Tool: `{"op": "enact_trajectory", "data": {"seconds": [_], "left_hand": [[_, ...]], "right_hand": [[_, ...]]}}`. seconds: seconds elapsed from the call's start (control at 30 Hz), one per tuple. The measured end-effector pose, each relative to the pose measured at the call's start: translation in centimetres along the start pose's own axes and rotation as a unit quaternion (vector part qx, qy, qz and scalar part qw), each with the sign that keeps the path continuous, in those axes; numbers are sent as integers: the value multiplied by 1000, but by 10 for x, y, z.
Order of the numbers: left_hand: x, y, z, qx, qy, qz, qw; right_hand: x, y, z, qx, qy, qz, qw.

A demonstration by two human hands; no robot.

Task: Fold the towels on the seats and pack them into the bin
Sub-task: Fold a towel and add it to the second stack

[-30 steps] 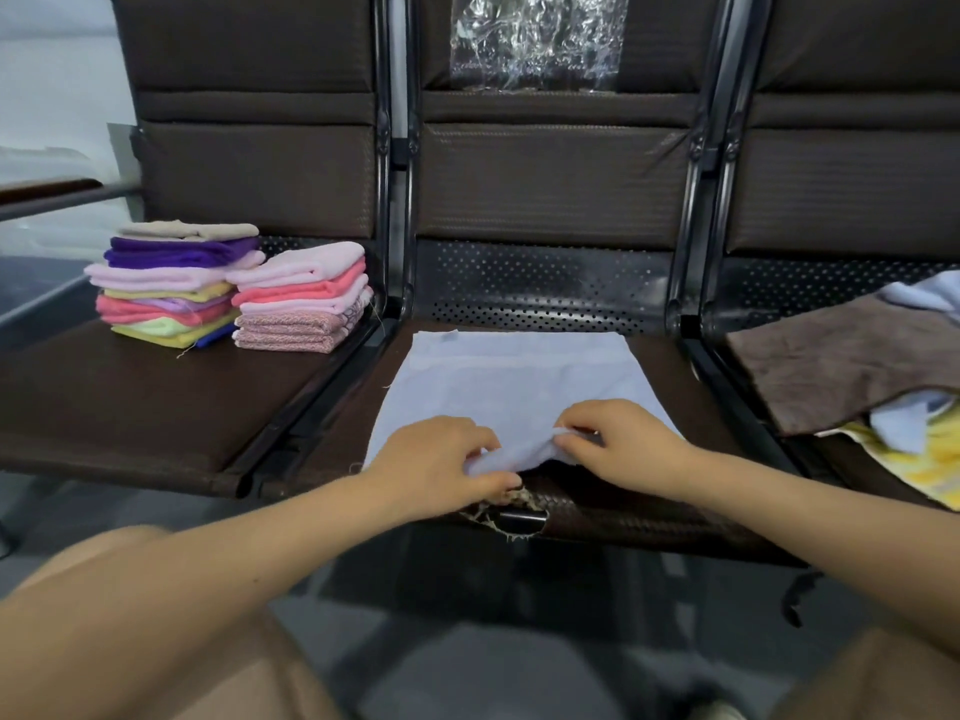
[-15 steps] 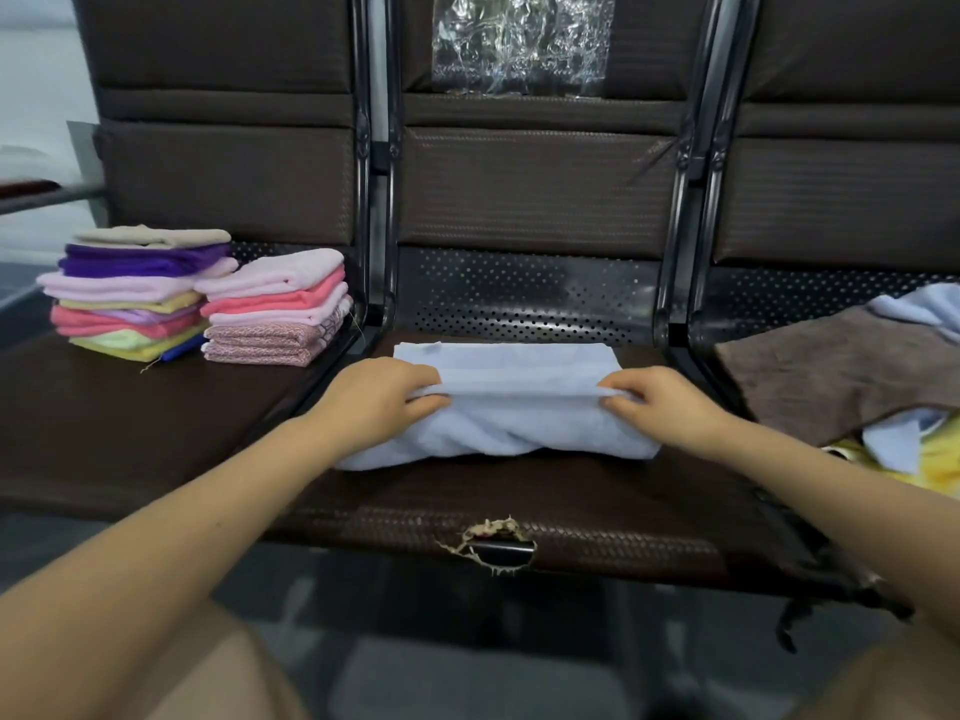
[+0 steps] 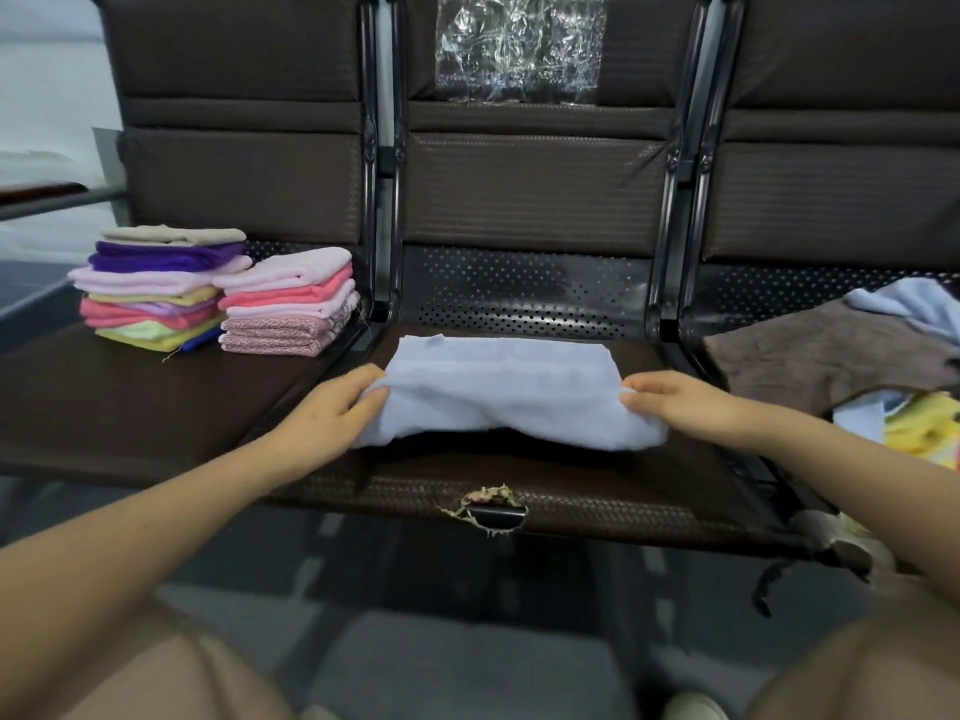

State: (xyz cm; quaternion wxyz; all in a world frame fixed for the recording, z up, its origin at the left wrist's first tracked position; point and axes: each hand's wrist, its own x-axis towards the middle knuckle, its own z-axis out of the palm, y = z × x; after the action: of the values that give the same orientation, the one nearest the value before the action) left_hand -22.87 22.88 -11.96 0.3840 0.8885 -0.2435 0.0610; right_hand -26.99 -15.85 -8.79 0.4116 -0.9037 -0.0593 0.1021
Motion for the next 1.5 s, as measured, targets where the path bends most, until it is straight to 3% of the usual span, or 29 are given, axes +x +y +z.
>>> {"op": "enact_trajectory", "data": {"seconds": [0.1, 0.17, 0.27, 0.4, 0.57, 0.67, 0.8, 0.9, 1.17, 1.27, 1.4, 1.5], "left_hand": [[-10, 0, 2, -8, -53, 8, 999], [-8, -1, 1, -21, -76, 4, 997], [14, -2, -5, 18, -93, -20, 995], [61, -8, -12, 121, -87, -46, 988], [123, -21, 3, 156, 13, -85, 984], [147, -36, 20, 154, 43, -107, 981], [160, -65, 46, 255, -94, -238, 933], [156, -73, 47, 272, -104, -274, 917], [124, -74, 18, 164, -67, -333, 926], [108, -60, 16, 171, -89, -342, 920], [100, -46, 14, 141, -119, -365, 912], [96, -45, 9, 79, -121, -391, 909]], "right_hand": [[-4, -5, 1, 11, -148, 85, 985], [-2, -13, -3, 8, -201, 110, 973], [15, -23, -12, 5, -147, 89, 985], [54, -20, -22, -11, 20, 54, 998], [107, 2, -30, -40, 146, 55, 987], [129, 20, -30, -78, 160, 95, 980], [140, 36, -22, -156, 78, 215, 961], [138, 39, -16, -166, 61, 256, 950], [114, 28, -1, 16, 4, 317, 948], [107, 25, 6, 106, 53, 291, 949], [97, 20, 15, 223, 132, 314, 913], [92, 3, 20, 284, 148, 306, 897]]}}
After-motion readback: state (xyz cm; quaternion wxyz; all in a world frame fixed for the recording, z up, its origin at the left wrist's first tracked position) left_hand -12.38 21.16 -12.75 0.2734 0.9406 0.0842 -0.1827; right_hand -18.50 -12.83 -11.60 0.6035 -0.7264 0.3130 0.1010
